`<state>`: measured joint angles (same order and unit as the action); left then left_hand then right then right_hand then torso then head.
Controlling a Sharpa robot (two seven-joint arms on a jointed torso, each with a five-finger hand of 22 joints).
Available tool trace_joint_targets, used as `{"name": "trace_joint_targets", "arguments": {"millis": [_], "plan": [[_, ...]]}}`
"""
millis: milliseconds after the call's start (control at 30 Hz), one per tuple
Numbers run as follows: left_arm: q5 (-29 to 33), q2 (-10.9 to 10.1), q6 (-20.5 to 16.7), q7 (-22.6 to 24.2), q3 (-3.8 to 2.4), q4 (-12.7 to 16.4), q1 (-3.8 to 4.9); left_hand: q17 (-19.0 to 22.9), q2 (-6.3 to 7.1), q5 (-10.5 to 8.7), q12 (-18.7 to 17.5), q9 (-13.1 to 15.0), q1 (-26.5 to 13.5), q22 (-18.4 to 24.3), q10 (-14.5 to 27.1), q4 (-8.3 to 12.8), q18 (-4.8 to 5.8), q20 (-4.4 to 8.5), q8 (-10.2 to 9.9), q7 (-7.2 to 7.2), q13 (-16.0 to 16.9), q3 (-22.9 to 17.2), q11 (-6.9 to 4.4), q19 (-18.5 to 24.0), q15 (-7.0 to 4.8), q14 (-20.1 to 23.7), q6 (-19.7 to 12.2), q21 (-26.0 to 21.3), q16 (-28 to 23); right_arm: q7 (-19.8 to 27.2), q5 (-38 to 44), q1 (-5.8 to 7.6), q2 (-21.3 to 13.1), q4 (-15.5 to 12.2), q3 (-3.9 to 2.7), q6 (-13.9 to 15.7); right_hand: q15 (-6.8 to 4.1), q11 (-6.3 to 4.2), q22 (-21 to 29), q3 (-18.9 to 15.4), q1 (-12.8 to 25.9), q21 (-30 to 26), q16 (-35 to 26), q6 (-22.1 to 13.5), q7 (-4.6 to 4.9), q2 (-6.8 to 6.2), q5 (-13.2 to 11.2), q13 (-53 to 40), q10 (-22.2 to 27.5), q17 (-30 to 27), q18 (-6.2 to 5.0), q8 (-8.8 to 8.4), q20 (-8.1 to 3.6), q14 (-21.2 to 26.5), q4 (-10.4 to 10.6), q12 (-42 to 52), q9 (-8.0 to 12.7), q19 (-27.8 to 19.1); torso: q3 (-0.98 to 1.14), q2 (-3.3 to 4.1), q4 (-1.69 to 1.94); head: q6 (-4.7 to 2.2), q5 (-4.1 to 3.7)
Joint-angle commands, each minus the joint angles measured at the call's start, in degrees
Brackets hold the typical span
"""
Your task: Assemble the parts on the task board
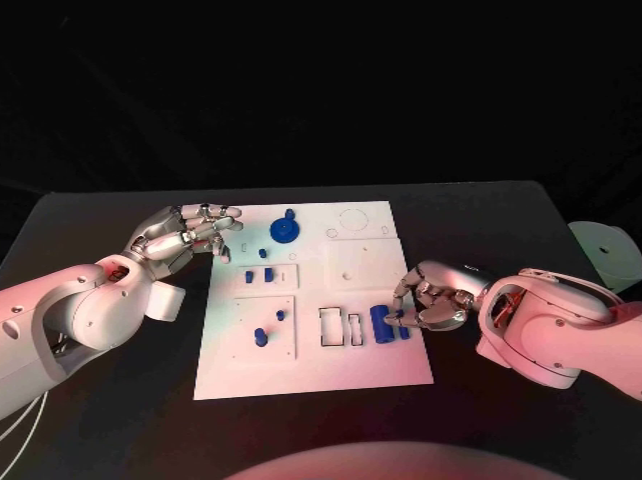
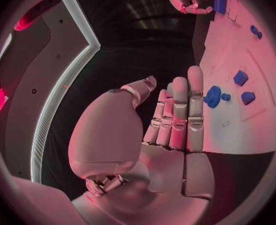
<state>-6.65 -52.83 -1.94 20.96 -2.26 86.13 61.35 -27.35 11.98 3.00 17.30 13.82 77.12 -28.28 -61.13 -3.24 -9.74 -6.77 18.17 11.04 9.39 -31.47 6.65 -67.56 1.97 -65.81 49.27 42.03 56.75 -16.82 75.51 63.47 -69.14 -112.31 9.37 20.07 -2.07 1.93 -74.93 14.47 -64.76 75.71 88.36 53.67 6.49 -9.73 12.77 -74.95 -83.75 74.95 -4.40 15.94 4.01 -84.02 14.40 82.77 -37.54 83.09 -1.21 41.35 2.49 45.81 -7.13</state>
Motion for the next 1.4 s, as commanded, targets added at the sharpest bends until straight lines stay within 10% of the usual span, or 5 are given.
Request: {"name": "trace_joint_targets", "arguments": {"millis": [33,1400], "plan": [[-0.15,-0.03,0.26,0.58,-0.04,0.15,-0.04,-0.06,-0.15,0.10,0.27,-0.10,-0.30,-0.05,0.36,-0.03,-0.74,-0.13,-0.03,0.21,0.04,0.27,0.16,0.31,0.05,0.30,-0.11,0.28,0.39,-1.50,3.14,-0.50,0.74,0.16,0.02,-0.66,-0.02,-0.14,-5.47,-0.09,0.45,0.45,0.38,-0.01,-0.20,0.02,-0.38,-5.56,-0.34,10.10,1.10,0.31,-0.01,-4.99,0.53,0.16,-0.14,0.50,0.07,0.03,-0.05,0.05,0.17],[-0.16,-0.41,1.34,-0.27,-0.04,0.27,-0.04,-0.13,-0.16,0.09,0.35,-0.10,-0.39,-0.07,0.38,-0.12,-0.74,-0.15,0.01,0.19,0.06,0.34,0.15,0.34,0.06,0.31,-0.09,0.29,0.44,-6.07,6.58,-3.59,7.93,3.59,0.01,-1.94,-0.26,-0.42,-5.18,-2.76,-3.82,-0.56,0.19,0.08,-0.51,0.62,-0.28,-5.33,0.06,9.55,0.91,1.25,-0.23,-4.86,1.33,-0.62,-1.84,0.04,0.10,0.02,-0.06,0.28,0.39]]}}
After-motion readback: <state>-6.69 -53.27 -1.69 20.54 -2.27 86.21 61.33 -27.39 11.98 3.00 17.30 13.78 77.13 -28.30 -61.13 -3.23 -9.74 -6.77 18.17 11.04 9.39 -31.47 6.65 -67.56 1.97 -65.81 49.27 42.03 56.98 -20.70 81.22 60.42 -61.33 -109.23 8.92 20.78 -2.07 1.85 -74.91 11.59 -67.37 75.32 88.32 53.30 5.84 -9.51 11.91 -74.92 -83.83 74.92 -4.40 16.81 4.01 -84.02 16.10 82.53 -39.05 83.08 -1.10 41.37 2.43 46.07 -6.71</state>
